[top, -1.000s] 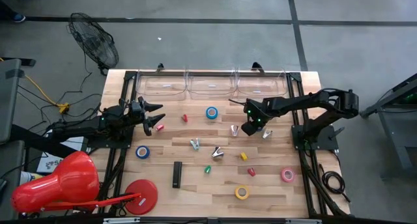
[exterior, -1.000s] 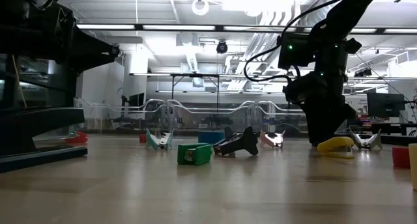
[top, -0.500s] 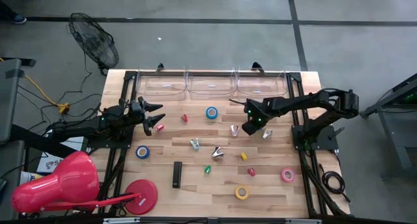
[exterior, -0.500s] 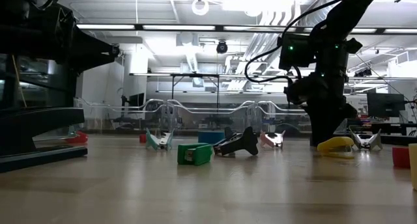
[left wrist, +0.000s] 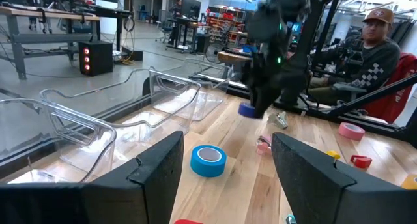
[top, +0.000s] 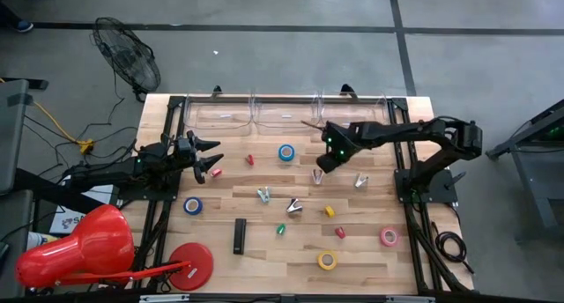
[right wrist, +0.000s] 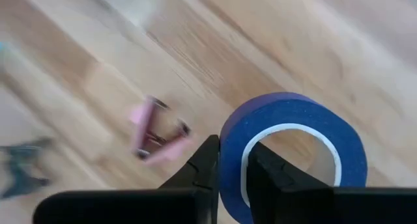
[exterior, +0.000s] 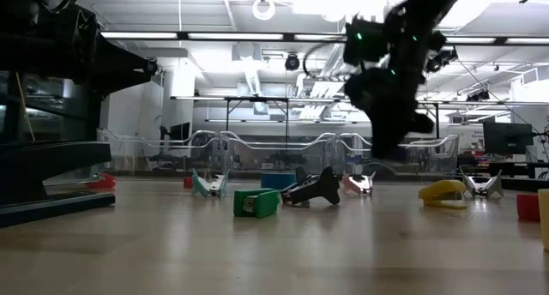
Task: Pick and place Stapler, Stapler remover, tape
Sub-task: Put the dark blue tape into the middle transparent bin
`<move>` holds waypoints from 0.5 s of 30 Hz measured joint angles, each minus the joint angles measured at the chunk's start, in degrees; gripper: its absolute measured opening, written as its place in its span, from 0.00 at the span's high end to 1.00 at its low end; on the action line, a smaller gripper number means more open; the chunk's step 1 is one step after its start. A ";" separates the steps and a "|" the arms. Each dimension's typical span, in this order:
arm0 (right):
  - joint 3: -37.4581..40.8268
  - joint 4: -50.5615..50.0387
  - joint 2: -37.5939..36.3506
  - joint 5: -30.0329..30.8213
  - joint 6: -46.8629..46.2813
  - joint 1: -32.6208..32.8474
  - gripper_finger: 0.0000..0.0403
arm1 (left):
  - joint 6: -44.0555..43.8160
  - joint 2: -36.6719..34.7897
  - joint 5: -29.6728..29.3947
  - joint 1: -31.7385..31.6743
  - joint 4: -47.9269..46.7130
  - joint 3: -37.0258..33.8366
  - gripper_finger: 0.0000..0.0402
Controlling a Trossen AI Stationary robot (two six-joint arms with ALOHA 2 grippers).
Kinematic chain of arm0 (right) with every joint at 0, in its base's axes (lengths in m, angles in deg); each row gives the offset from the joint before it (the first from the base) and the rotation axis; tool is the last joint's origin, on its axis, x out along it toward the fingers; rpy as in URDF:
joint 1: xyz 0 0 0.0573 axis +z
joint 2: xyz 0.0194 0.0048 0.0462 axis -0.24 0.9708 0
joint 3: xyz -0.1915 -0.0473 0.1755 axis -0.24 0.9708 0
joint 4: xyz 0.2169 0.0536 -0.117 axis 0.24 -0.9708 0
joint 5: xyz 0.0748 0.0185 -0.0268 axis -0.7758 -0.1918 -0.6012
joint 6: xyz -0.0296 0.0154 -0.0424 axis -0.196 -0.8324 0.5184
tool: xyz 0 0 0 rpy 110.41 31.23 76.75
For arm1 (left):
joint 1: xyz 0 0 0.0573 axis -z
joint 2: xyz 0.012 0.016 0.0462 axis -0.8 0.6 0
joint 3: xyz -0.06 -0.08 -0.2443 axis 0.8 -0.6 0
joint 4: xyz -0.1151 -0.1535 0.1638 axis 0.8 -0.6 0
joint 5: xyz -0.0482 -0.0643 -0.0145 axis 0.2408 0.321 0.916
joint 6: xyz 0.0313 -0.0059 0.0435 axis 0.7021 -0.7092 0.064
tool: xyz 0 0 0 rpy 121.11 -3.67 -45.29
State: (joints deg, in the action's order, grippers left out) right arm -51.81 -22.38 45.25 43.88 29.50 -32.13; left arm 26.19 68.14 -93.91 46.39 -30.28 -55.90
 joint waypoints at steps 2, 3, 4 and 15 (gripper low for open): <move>-3.31 -1.02 0.00 -0.05 1.74 -0.49 0.92 | -0.01 0.00 0.00 0.00 0.00 0.00 0.43; -4.96 -1.67 0.00 0.22 2.67 -0.75 0.92 | 0.01 0.00 0.00 0.00 0.00 0.00 0.43; -6.55 -2.33 0.00 0.55 3.56 -1.04 0.92 | 0.01 0.00 0.00 -0.01 0.00 0.00 0.43; -28.98 -10.55 11.13 2.67 13.69 -6.25 0.91 | 0.00 0.00 0.00 0.01 0.00 0.00 0.43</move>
State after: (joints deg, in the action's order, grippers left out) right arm -80.79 -32.93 56.38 46.55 43.19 -38.39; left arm 26.18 68.14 -93.91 46.41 -30.28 -55.90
